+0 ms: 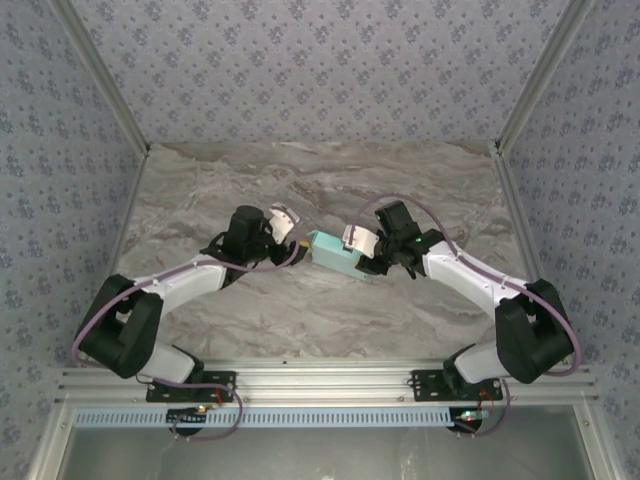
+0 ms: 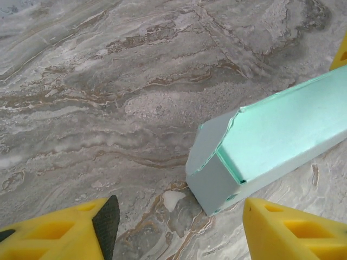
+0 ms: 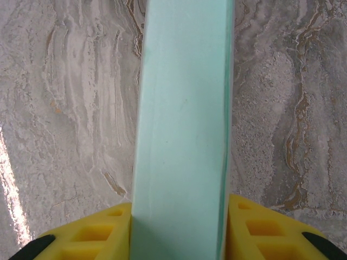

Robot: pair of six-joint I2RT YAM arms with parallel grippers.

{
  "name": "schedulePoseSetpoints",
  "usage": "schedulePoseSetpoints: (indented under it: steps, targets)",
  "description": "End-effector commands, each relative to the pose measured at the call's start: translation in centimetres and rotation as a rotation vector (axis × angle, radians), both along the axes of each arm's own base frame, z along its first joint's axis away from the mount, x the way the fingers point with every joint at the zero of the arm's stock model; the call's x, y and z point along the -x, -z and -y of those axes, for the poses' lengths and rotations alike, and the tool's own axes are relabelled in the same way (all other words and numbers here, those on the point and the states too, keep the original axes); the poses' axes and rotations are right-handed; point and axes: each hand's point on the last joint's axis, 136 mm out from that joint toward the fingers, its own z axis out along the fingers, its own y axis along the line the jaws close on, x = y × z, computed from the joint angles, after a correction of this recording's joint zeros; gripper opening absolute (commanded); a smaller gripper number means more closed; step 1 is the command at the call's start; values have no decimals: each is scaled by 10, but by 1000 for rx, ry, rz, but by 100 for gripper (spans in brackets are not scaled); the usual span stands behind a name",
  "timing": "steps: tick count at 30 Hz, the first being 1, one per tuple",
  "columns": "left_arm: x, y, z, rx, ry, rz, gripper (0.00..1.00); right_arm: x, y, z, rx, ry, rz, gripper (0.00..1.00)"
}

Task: Fold the paper box

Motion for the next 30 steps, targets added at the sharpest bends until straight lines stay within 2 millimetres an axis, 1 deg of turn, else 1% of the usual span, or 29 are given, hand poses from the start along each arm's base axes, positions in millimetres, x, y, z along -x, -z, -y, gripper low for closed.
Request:
schedulePoseSetpoints:
  steps: [1, 7, 13, 14, 18, 20, 23, 26, 30]
  targets:
    - [2, -22, 8, 36, 75, 78, 61, 12, 7, 0, 2, -18, -70, 29]
    - [-2, -21, 22, 34, 152, 84, 56, 16, 11, -2, 21, -35, -79, 29]
    - [-10, -19, 30, 31, 172, 69, 50, 18, 9, -4, 23, -47, -81, 29]
    - [-10, -19, 32, 31, 179, 64, 47, 18, 9, -4, 25, -50, -79, 29]
    - [-10, -23, 36, 30, 199, 63, 29, 20, 12, -5, 25, -54, -89, 29]
    - [-10, -22, 38, 29, 211, 55, 18, 21, 12, -5, 25, -58, -94, 28]
    - [-5, -25, 42, 37, 250, 24, 5, 21, 12, -5, 28, -45, -95, 29]
    - [2, -31, 48, 52, 274, 12, 4, 19, 13, -6, 34, -32, -92, 28]
    - [9, -37, 54, 49, 289, 8, 5, 20, 17, -13, 55, -31, -82, 28]
